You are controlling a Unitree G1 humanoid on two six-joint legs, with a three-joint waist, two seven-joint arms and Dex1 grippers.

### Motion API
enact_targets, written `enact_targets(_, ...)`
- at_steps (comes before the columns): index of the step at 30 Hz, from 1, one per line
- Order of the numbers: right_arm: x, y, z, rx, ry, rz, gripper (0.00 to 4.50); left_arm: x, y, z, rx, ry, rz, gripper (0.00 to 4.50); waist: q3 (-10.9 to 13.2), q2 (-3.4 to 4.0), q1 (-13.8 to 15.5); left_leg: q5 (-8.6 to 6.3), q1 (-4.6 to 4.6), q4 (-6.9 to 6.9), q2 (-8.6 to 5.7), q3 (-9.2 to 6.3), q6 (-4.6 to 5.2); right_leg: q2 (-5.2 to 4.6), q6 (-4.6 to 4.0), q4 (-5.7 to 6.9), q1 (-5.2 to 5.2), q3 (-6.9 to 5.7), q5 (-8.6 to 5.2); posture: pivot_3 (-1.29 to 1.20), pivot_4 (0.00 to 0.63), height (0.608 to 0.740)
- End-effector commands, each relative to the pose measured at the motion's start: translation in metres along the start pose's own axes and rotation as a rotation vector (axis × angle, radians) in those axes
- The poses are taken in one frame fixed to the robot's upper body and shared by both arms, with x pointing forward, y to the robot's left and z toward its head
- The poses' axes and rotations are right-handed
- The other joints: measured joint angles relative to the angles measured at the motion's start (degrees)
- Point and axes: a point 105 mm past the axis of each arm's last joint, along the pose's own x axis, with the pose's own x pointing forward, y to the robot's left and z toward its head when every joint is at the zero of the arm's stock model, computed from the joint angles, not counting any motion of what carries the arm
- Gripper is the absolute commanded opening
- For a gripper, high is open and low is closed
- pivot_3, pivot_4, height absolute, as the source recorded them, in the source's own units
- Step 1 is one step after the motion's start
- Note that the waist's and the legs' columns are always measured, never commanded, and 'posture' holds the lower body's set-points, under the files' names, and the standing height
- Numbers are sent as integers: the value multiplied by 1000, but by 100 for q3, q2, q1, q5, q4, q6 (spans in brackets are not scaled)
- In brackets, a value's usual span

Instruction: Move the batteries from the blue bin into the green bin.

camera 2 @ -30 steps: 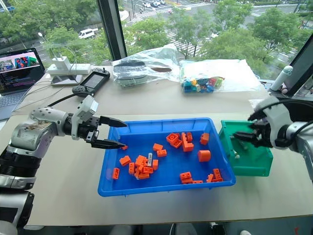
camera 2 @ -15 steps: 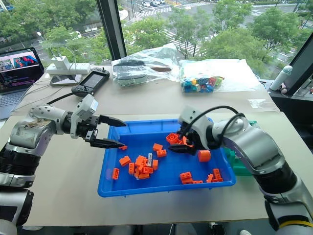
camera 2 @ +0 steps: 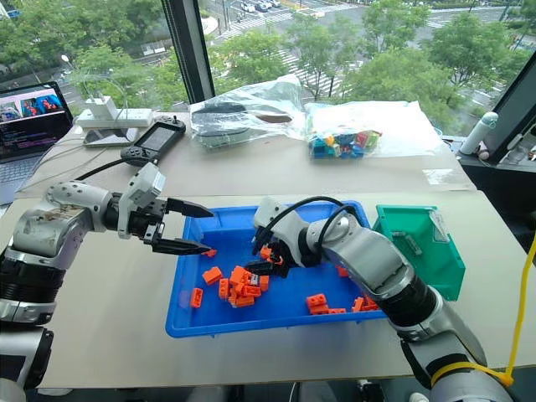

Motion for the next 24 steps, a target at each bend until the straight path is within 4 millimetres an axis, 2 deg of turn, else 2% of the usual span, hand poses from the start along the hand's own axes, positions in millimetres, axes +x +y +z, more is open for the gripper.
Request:
enact_targets(1,3,0,2,-62,3,-1,3771,-5,-2,9,43,-8,14,4500,0,0,-6,0,0,0,1,0,0,1,0,0,0,0,0,0,150,740)
enact_targets(3,8,1,-5,-61,25,25,3771,-5,-3,8,41,-9,15,4500,0,0,-9,0,1,0,1,0,0,2,0,0,0,0,0,0,150,740)
enact_targets(9,15,5,-9,-78,43,71,3771,-5,-4,8,37,-12,20,4500,0,0,-10,0,1,0,2,0,0,2,0,1,-1,0,0,0,150,740)
enact_targets(13,1,2,1,-78,10,84,3771,-7,-5,6,30,-10,28,4500,0,0,-6,0,1,0,1,-1,0,2,0,1,0,-1,0,0,150,740)
enact_targets(20,-15,20,-8,-84,33,144,3771,-7,-5,5,27,-8,31,4500,0,0,-5,0,1,0,2,-3,0,1,0,1,0,-2,0,0,150,740)
enact_targets(24,-14,24,-19,-68,50,153,3771,-6,-5,5,28,-8,29,4500,0,0,-6,0,1,0,2,-3,0,2,0,0,1,-3,0,0,150,740)
